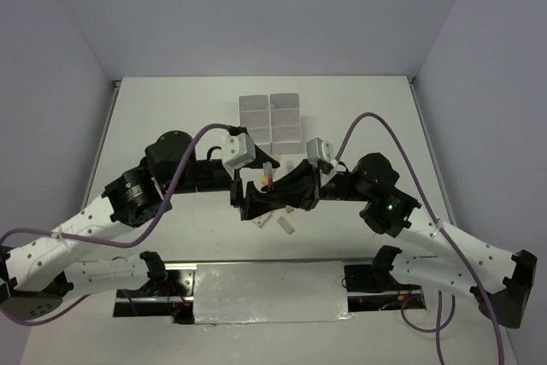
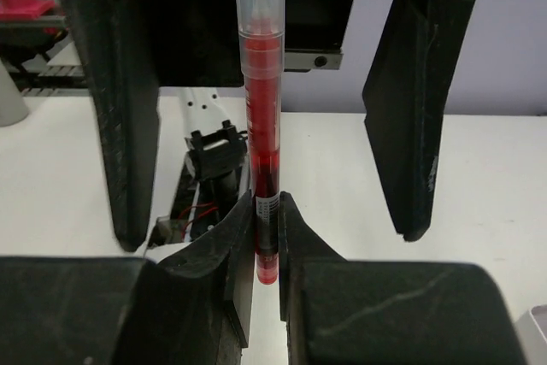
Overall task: Sort the stationery into containers
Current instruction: Place the pen in the storage box, then pick up the pen from the center of the board.
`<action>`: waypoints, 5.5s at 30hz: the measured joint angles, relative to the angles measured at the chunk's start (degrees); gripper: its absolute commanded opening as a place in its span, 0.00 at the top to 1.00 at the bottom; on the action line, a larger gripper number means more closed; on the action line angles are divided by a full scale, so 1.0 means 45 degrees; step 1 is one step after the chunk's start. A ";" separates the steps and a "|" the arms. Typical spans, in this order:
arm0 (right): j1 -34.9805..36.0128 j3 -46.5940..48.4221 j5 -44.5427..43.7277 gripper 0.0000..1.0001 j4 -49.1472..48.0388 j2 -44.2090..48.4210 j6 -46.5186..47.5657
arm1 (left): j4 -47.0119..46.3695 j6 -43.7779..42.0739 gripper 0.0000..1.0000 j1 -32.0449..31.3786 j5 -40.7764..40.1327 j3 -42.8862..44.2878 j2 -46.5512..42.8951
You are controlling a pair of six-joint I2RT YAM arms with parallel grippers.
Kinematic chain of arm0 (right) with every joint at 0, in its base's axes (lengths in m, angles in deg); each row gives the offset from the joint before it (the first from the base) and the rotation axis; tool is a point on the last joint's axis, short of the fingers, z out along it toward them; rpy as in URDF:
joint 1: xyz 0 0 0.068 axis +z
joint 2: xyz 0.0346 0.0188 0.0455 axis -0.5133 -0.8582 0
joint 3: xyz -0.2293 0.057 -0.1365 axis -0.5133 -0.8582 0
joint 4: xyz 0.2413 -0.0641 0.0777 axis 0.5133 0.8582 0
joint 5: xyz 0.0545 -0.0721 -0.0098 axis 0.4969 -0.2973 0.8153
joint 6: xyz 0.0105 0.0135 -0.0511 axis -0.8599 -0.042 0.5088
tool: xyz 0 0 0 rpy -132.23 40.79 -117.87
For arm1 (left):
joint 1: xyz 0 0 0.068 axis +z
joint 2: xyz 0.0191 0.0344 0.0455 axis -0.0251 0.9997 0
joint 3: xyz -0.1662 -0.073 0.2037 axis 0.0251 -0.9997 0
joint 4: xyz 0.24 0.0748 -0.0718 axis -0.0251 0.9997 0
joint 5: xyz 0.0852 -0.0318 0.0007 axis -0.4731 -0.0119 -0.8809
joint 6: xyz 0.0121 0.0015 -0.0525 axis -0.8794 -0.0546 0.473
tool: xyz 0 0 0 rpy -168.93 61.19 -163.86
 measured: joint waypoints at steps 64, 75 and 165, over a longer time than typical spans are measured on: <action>-0.6785 0.6358 -0.3653 0.79 -0.6980 -1.5470 0.0860 | 0.1972 -0.1005 0.01 0.1807 -0.5824 -0.6339 -0.7912; -0.6810 0.6358 -0.3463 0.58 -0.7077 -1.5470 0.0636 | 0.1894 -0.1025 0.01 0.1865 -0.5591 -0.6339 -0.7912; -0.4687 0.1783 -0.9321 1.00 0.8830 -0.7800 -0.2021 | 0.3891 0.3939 0.01 0.6878 -0.9923 -0.5008 -0.5814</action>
